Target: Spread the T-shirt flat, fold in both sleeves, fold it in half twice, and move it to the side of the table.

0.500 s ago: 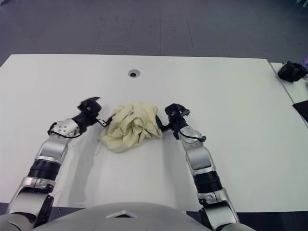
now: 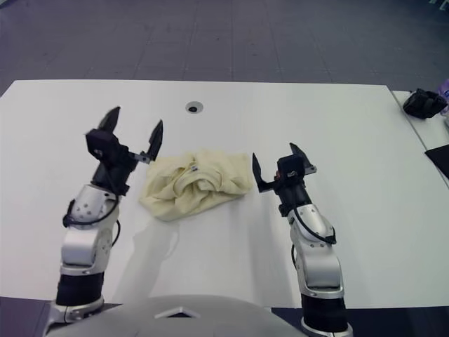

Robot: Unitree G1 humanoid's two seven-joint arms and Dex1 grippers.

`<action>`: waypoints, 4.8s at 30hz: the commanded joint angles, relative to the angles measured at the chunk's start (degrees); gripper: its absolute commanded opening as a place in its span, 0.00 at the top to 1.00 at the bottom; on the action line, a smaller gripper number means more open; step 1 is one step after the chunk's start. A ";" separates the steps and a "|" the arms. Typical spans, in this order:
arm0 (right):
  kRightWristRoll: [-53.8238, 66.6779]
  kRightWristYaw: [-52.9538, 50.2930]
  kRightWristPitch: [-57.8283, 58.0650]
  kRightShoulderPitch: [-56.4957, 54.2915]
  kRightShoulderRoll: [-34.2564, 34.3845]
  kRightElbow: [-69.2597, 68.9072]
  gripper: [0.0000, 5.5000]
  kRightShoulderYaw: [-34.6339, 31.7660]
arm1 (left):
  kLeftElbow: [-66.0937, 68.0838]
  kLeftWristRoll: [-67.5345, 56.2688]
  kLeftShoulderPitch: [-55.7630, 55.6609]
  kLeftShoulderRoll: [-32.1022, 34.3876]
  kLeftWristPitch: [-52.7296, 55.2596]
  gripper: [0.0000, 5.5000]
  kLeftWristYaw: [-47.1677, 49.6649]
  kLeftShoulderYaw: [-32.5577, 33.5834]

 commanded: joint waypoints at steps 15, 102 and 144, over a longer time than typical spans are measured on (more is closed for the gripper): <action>0.09 -1.08 -0.30 -2.76 -0.69 3.21 0.66 -0.53 | -0.49 6.49 1.76 0.11 -1.12 0.69 2.47 -0.82; -24.25 12.24 1.65 -7.22 -13.39 1.18 1.00 19.76 | 5.07 19.64 3.01 24.85 -2.19 0.50 -23.43 -11.31; -24.15 12.27 3.67 -7.04 -11.50 1.17 1.00 19.82 | 9.46 25.81 -0.66 25.39 -5.77 0.61 -21.38 -13.24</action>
